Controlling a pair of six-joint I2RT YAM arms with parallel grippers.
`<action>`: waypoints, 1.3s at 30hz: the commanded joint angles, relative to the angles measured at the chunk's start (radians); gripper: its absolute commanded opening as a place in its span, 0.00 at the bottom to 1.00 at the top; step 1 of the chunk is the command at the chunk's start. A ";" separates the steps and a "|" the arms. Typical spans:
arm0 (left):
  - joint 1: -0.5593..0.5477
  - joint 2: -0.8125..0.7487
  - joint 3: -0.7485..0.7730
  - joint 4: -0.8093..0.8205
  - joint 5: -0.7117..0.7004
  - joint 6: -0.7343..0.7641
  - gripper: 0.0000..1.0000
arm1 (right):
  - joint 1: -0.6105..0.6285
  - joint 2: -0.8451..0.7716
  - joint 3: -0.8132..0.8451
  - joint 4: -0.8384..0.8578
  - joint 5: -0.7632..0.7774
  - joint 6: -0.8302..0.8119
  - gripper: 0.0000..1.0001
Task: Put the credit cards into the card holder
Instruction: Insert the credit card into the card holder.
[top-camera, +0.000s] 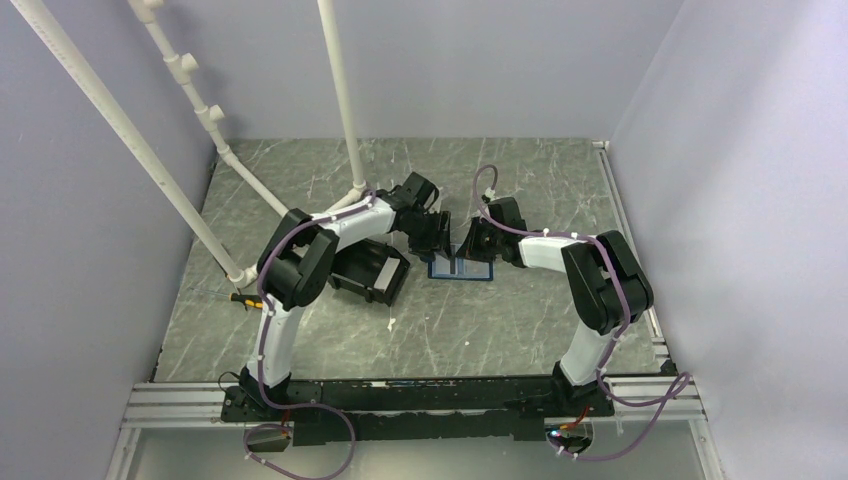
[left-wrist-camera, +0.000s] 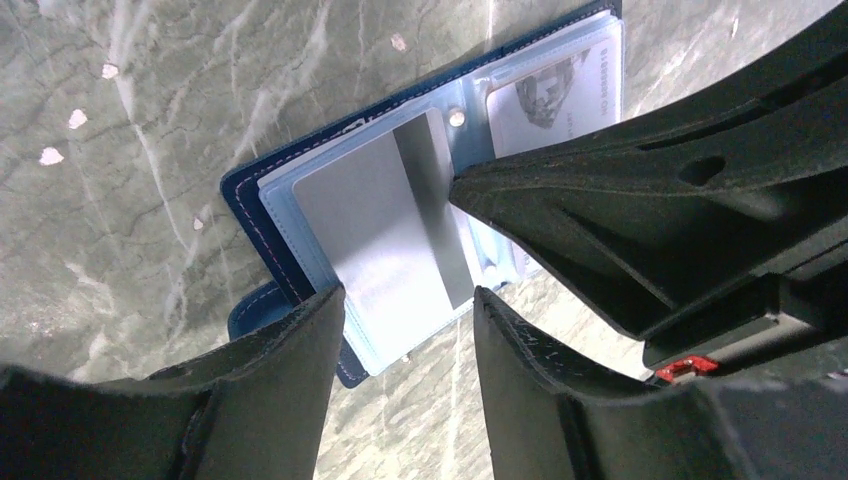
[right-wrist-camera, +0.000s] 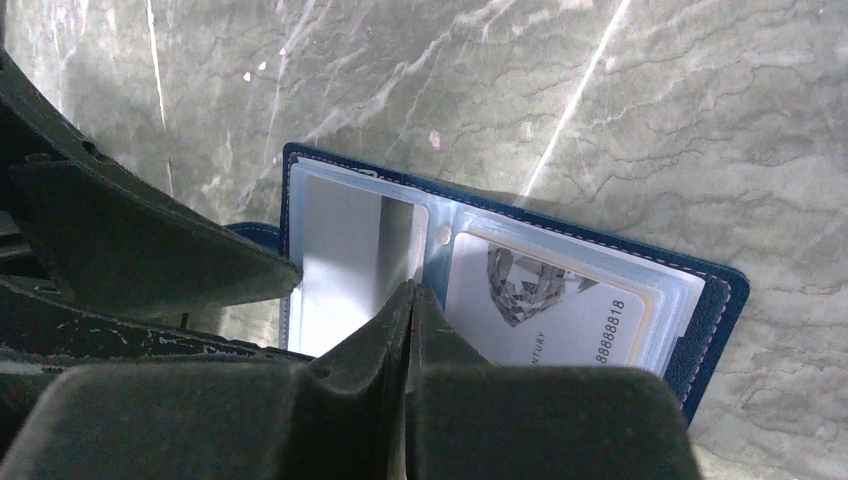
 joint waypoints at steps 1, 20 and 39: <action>-0.021 0.061 0.026 -0.088 -0.169 -0.018 0.59 | 0.009 0.052 -0.021 -0.086 0.090 -0.018 0.00; 0.052 0.033 -0.211 0.500 0.293 -0.306 0.60 | 0.005 0.094 -0.076 0.050 -0.097 0.053 0.00; 0.021 -0.102 -0.112 0.216 0.134 -0.021 0.59 | 0.000 -0.063 -0.061 -0.043 -0.050 -0.062 0.24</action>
